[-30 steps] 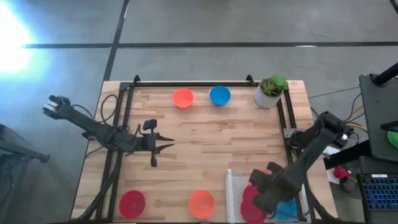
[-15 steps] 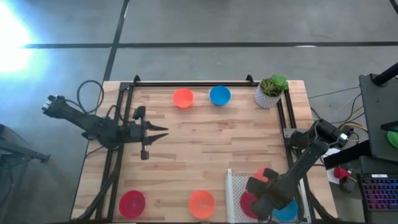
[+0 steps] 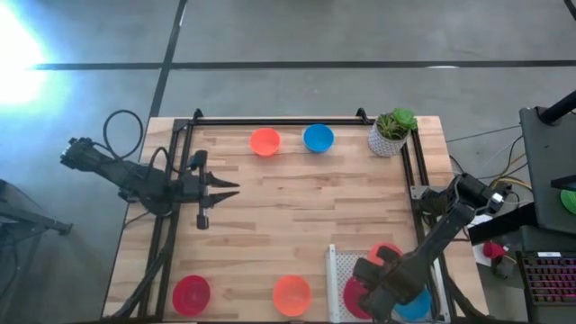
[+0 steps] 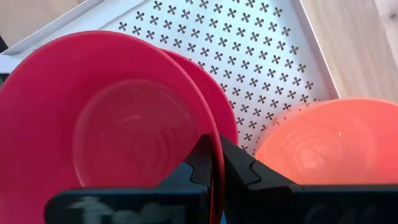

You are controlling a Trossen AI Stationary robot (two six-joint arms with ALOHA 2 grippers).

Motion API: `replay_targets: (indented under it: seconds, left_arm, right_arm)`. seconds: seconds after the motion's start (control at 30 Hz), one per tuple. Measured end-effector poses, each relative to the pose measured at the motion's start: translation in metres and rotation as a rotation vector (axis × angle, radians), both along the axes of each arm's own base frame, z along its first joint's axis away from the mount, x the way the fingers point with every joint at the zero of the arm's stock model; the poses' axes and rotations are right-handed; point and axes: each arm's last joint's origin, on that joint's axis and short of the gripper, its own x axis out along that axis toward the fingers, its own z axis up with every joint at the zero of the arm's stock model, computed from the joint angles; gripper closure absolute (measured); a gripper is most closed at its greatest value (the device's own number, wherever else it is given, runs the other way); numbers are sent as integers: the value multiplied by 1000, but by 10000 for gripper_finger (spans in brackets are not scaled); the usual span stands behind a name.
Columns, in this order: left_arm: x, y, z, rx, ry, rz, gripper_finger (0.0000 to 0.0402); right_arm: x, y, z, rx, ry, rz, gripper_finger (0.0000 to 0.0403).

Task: Pick & Place Mini bowls
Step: Stack the top red bowl on top of the red bowl on the shelf

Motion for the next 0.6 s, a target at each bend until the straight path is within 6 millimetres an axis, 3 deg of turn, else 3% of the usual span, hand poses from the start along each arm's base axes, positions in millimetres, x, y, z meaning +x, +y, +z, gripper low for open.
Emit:
replay_targets:
  seconds: [0.23,0.6]
  left_arm:
    - [0,0,0,-6,0,1,337]
    - [0,0,0,-5,0,1,337]
  right_arm:
    - [0,0,1,7,-6,-26,387]
    - [1,0,1,4,-11,-2,298]
